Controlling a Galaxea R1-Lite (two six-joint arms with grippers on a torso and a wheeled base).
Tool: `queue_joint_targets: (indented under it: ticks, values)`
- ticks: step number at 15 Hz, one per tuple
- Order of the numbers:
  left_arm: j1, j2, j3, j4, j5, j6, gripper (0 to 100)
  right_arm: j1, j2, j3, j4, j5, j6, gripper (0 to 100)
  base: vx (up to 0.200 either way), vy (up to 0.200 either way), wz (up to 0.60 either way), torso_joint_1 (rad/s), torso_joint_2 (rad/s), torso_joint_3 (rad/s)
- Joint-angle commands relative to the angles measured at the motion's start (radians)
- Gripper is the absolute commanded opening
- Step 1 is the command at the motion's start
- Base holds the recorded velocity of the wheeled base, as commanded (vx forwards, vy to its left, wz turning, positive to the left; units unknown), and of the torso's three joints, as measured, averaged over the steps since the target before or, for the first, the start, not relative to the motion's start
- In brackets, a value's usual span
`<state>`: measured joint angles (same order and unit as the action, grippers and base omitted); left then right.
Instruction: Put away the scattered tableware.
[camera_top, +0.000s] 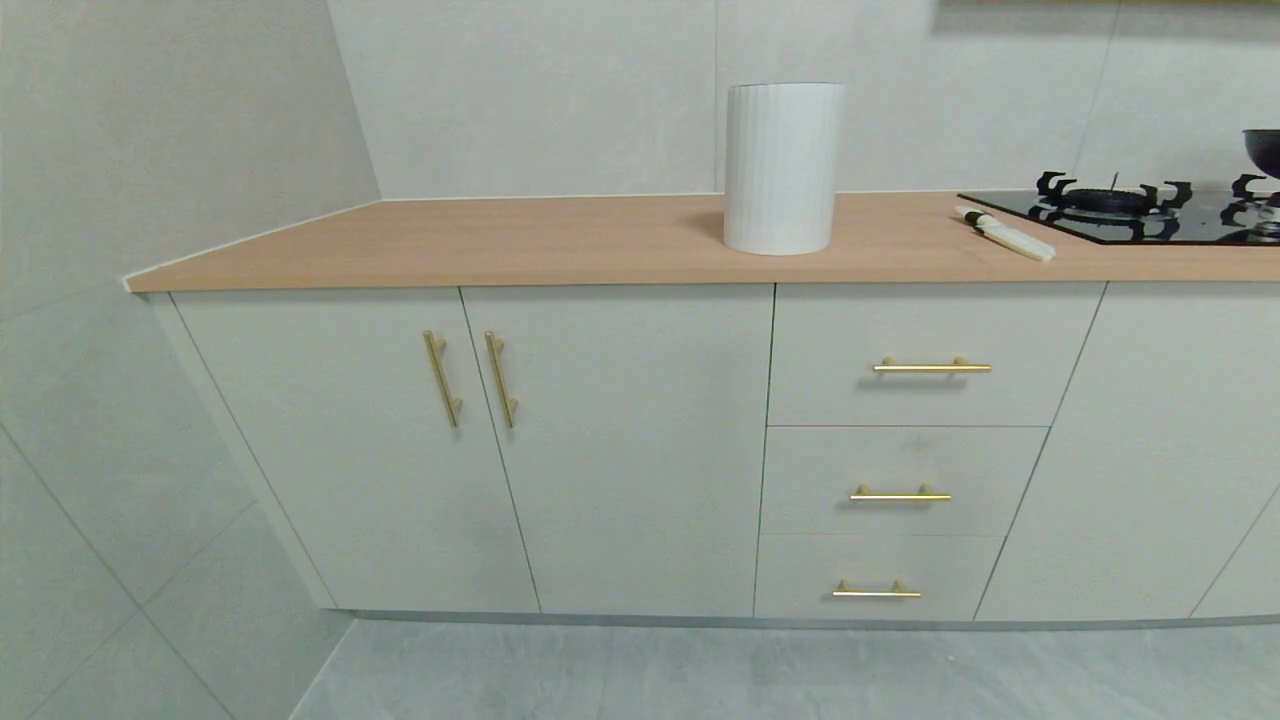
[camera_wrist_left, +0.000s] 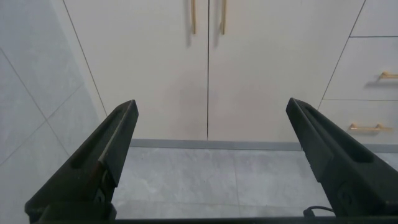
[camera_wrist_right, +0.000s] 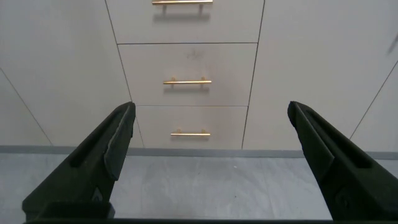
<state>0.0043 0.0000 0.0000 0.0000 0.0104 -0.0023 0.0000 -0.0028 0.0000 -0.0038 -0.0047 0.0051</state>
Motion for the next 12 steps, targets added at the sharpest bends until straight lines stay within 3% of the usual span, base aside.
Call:
queue_joint_targets:
  ticks: [1,2,12]
  values:
    - [0.000,0.000,0.000,0.000,0.000,-0.001,100,0.000,0.003,0.000,0.001,0.000,-0.001,100,0.000,0.000,0.00,0.000,0.00,0.000]
    - [0.000,0.000,0.000,0.002,0.000,-0.002,100,0.000,0.003,0.000,0.001,0.000,0.001,100,0.000,0.000,0.00,0.000,0.00,0.000]
    - [0.000,0.000,0.000,0.002,0.000,-0.004,100,0.000,0.003,0.000,0.001,0.002,-0.001,100,0.200,0.000,0.00,0.003,0.00,0.002]
